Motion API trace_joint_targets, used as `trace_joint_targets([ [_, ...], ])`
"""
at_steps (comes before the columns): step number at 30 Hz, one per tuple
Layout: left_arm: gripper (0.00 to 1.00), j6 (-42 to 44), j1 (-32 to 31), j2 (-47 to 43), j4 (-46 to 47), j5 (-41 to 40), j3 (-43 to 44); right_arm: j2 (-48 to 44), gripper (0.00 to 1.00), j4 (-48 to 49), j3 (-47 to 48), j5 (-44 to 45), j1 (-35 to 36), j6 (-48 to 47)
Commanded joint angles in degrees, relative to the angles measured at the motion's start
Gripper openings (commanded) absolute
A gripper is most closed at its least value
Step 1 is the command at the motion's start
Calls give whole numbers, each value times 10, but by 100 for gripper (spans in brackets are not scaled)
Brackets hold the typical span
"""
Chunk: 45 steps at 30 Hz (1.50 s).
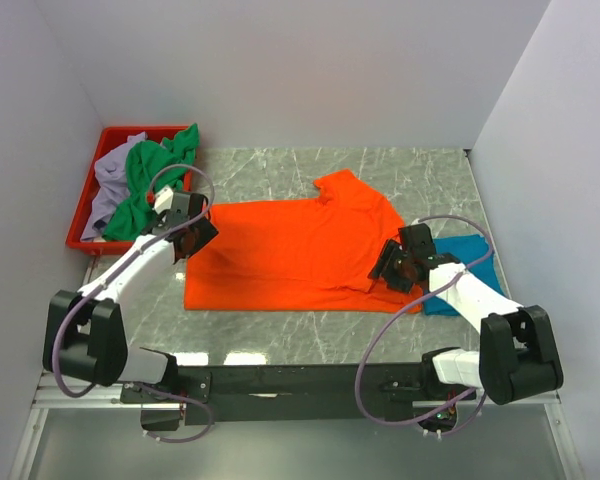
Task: Fold and stack the t-shirts
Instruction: Fold the tshirt
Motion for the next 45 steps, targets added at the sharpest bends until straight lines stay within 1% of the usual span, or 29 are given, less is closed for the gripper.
trace_joint_targets([
  [1, 57, 22, 0, -41, 27, 32, -5, 10, 64, 69, -5, -10, 2, 6],
  [5, 57, 25, 0, -65, 26, 33, -18, 12, 63, 90, -18, -21, 6, 17],
  [8, 57, 24, 0, -72, 21, 20, -26, 14, 60, 97, -22, -26, 6, 20],
  [13, 56, -5, 0, -72, -12, -32, -44, 26, 54, 107, -25, -31, 10, 25],
  [16, 50, -33, 0, -74, -21, -55, -61, 30, 50, 112, -24, -34, 11, 28],
  [18, 49, -49, 0, -72, -26, -64, -69, 32, 47, 113, -25, -35, 11, 29],
  [25, 44, -79, 0, -23, -32, -80, -80, 36, 36, 122, -23, -47, 12, 30],
  [31, 43, -95, 0, 30, -29, -80, -74, 36, 29, 126, -22, -54, 14, 30],
  [35, 43, -102, -1, 47, -31, -83, -71, 36, 25, 128, -17, -58, 13, 30],
  [39, 39, -106, 0, 53, -31, -84, -73, 36, 20, 128, -16, -61, 14, 29],
  [40, 36, -105, 0, 55, -31, -83, -72, 35, 17, 128, -15, -61, 14, 30],
  [42, 32, -106, 0, 56, -33, -84, -72, 34, 15, 128, -16, -62, 14, 30],
  [43, 27, -104, 0, 52, -30, -82, -74, 33, 12, 128, -16, -63, 13, 30],
  [44, 25, -103, 0, 49, -29, -81, -75, 33, 11, 128, -17, -63, 13, 30],
  [45, 20, -103, 0, 45, -29, -81, -76, 31, 10, 129, -17, -63, 14, 31],
])
